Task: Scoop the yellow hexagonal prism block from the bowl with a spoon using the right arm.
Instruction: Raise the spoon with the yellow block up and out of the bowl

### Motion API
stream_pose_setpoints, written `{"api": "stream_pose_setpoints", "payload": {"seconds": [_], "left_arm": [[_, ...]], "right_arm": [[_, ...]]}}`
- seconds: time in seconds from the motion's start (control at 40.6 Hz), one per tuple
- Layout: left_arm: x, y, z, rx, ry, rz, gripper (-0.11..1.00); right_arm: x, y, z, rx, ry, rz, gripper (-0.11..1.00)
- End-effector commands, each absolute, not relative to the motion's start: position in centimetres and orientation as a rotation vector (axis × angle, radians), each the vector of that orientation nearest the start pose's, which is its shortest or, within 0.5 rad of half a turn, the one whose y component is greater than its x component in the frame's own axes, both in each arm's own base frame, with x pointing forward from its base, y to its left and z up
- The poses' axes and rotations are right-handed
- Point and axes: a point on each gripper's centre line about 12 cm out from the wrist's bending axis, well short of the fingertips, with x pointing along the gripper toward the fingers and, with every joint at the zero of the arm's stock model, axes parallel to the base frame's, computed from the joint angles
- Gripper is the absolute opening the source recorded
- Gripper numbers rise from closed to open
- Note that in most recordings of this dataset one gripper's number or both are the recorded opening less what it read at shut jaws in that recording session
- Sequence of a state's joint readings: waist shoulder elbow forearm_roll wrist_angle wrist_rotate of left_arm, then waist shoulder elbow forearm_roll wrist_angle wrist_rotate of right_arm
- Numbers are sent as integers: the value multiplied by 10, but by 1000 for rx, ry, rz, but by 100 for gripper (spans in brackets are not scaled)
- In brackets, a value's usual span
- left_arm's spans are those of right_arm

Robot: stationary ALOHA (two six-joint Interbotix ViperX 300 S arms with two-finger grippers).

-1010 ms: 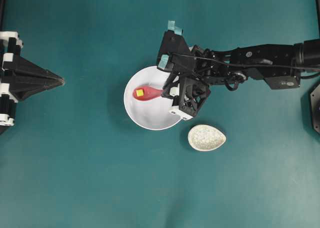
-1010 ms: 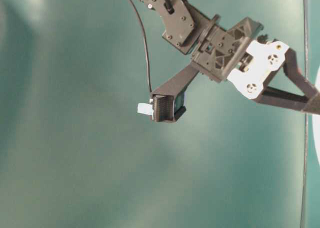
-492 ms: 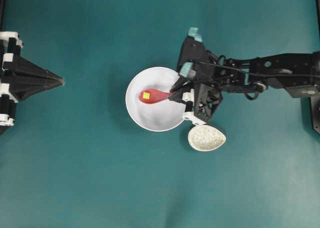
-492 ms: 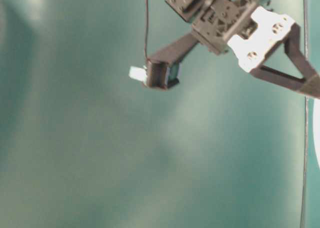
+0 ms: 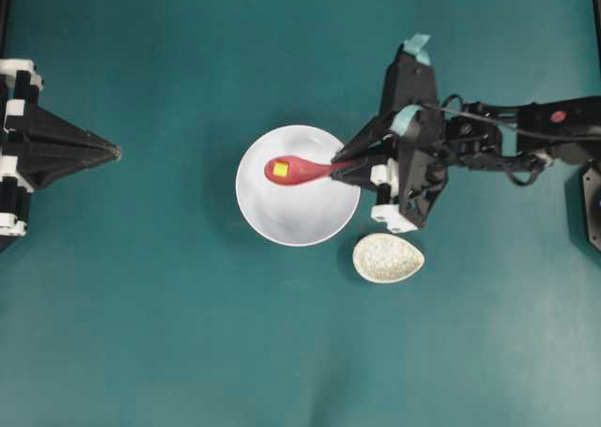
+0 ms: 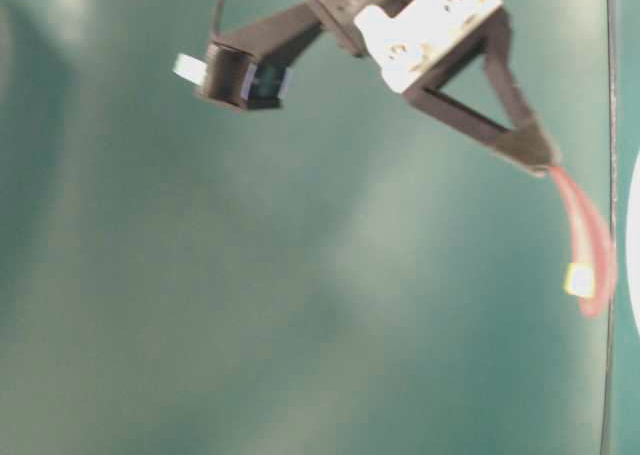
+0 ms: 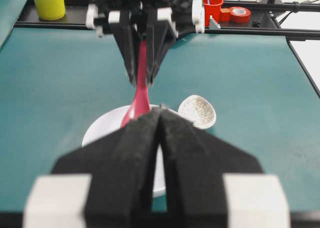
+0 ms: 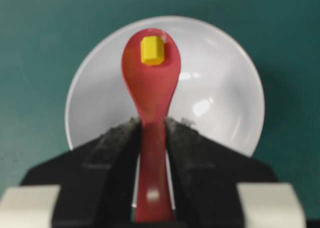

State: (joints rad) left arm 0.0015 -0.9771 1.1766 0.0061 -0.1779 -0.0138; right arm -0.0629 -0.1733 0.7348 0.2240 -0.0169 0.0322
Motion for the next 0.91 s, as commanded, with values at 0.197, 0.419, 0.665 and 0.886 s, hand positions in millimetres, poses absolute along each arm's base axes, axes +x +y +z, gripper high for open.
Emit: {"api": "stream_pose_setpoints", "payload": {"seconds": [0.197, 0.419, 0.665, 0.886], "left_arm": [[199, 0, 293, -9, -6, 0, -1], [199, 0, 294, -9, -9, 0, -1], [199, 0, 294, -32, -9, 0, -1], [199, 0, 293, -31, -8, 2, -1]], "right_arm": [[352, -22, 256, 219, 408, -109, 24], [341, -25, 284, 189, 329, -106, 24], [335, -25, 293, 182, 300, -105, 24], [336, -26, 295, 180, 285, -106, 24]]}}
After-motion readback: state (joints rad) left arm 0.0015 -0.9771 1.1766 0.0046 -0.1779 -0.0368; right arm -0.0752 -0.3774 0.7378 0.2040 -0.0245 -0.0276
